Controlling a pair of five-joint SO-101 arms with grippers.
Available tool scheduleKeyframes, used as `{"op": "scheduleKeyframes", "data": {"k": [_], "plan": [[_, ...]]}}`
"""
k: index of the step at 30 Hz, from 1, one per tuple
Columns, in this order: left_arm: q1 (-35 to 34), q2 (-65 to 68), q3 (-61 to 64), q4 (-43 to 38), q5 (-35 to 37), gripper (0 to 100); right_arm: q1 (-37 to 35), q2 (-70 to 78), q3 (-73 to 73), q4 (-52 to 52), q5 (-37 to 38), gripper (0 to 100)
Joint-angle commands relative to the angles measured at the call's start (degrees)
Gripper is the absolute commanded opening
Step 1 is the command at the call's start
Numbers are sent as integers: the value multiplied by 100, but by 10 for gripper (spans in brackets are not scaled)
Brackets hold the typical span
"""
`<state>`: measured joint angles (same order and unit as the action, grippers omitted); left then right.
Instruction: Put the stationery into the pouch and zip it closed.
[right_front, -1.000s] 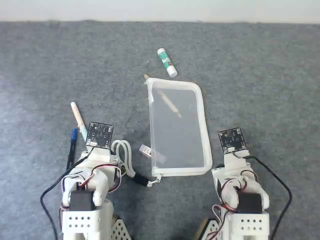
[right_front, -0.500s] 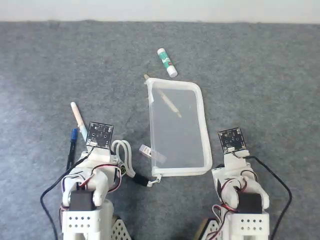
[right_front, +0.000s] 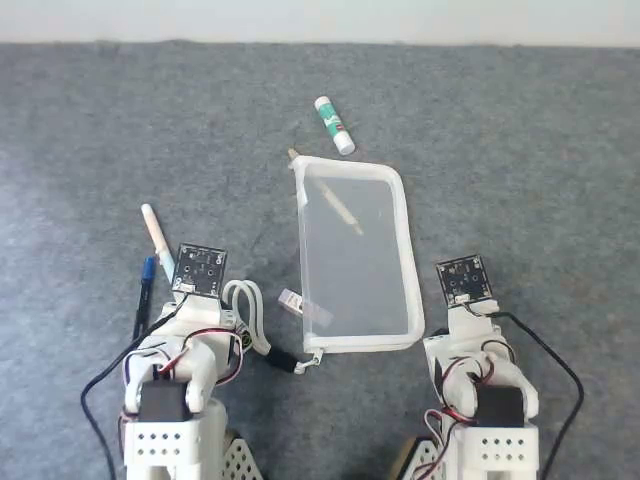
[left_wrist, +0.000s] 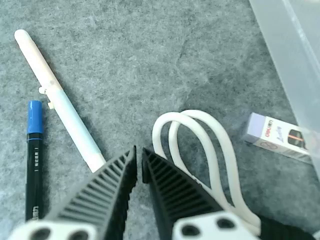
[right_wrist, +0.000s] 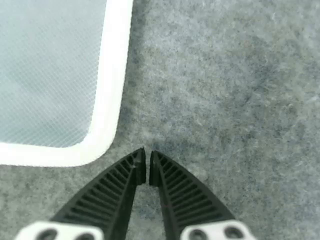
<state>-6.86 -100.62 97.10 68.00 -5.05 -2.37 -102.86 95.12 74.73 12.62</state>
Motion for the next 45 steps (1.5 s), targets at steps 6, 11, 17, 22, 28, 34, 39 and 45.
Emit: {"op": "scheduleKeyframes", "data": {"k": [6,11,17,22,28,34,39,45], "plan": [[-9,-62,-31,35,-26,12,-13,-110,132,22,53,20],[-9,-62,-31,35,-26,12,-66,-110,132,22,44,20],[-9,-62,-31,35,-26,12,-558,-110,132,22,53,20],[-9,-62,-31,35,-26,12,-831,-110,132,22,53,21],[-9,-62,-31,35,-26,12,-804,-110,88,-13,79,21],[-9,-62,-31,35,-26,12,-796,-110,-536,40,44,19],[-9,-62,-31,35,-26,12,-796,-110,-993,31,26,6],[-9,-62,-31,35,-26,12,-840,-75,-1670,48,-457,6]]}}
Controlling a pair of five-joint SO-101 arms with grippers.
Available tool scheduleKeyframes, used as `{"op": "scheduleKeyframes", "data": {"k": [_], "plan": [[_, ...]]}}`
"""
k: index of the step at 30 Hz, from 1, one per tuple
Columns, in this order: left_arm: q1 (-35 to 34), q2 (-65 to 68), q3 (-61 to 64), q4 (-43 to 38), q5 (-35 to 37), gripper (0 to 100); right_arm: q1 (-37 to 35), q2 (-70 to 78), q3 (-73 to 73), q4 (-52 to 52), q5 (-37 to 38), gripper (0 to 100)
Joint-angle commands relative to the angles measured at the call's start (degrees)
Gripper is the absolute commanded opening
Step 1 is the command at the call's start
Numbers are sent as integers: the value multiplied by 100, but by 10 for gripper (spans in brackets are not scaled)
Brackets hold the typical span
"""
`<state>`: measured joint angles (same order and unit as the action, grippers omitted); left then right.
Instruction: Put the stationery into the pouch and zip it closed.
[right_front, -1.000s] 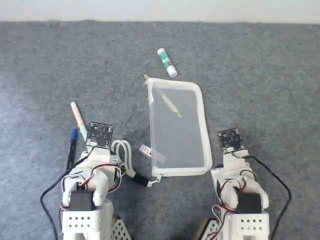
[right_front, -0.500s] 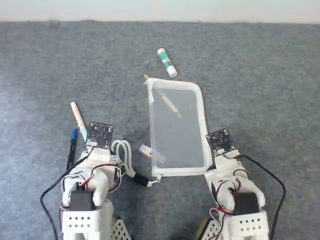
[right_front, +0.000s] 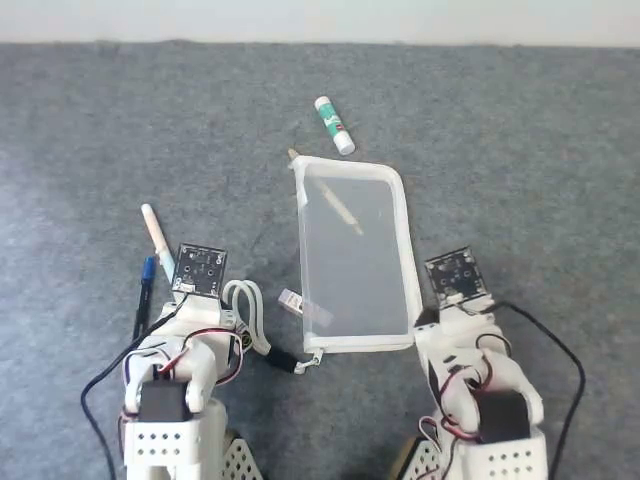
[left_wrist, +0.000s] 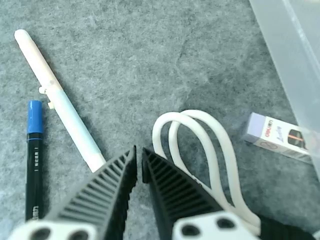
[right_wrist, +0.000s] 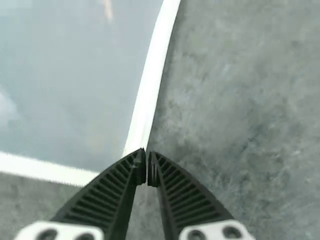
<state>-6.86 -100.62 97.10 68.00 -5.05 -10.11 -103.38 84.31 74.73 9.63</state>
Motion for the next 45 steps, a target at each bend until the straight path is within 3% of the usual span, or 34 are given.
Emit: {"op": "scheduleKeyframes", "data": {"k": [1,16,25,33,39,45], "plan": [[-9,-62,-31,35,-26,12,-66,-22,-695,66,-158,6],[-9,-62,-31,35,-26,12,-347,57,-2145,1077,-141,6],[-9,-62,-31,35,-26,12,-769,2185,-2910,787,-475,6],[-9,-62,-31,35,-26,12,-1771,3705,-2919,716,-536,6],[-9,-62,-31,35,-26,12,-2686,4549,-2910,549,-1292,6],[-9,-62,-31,35,-26,12,-2949,5279,-2910,189,-1424,6]]}}
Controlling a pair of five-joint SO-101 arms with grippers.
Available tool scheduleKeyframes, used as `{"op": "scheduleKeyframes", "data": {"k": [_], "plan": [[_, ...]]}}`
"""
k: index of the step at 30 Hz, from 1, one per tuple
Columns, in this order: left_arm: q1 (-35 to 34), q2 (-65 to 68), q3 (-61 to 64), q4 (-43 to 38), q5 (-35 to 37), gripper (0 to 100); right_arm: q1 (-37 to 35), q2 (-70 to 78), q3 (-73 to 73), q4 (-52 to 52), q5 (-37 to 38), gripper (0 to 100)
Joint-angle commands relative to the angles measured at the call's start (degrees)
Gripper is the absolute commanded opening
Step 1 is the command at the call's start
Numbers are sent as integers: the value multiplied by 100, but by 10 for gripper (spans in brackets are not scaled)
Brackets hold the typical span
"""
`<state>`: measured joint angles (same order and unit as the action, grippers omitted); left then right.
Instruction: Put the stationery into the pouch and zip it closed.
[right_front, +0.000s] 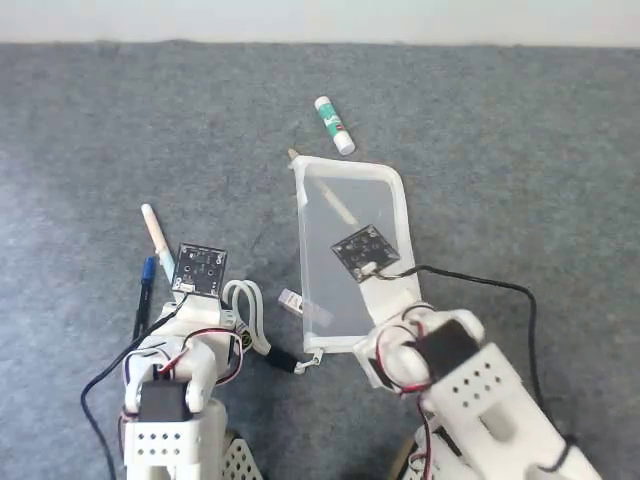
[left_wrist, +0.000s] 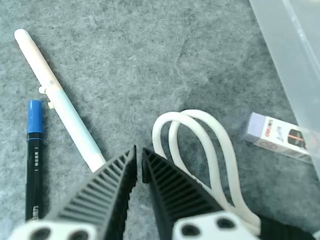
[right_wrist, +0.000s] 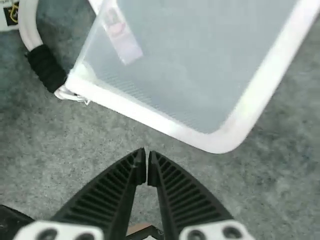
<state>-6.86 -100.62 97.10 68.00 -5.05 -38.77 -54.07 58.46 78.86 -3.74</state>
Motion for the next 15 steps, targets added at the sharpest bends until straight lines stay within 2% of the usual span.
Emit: {"op": "scheduleKeyframes", "data": {"k": [1,15], "plan": [[-9,-62,-31,35,-26,12,-84,453,-325,-303,-88,6],[-9,-62,-31,35,-26,12,-92,2290,-325,-1253,-747,6]]}}
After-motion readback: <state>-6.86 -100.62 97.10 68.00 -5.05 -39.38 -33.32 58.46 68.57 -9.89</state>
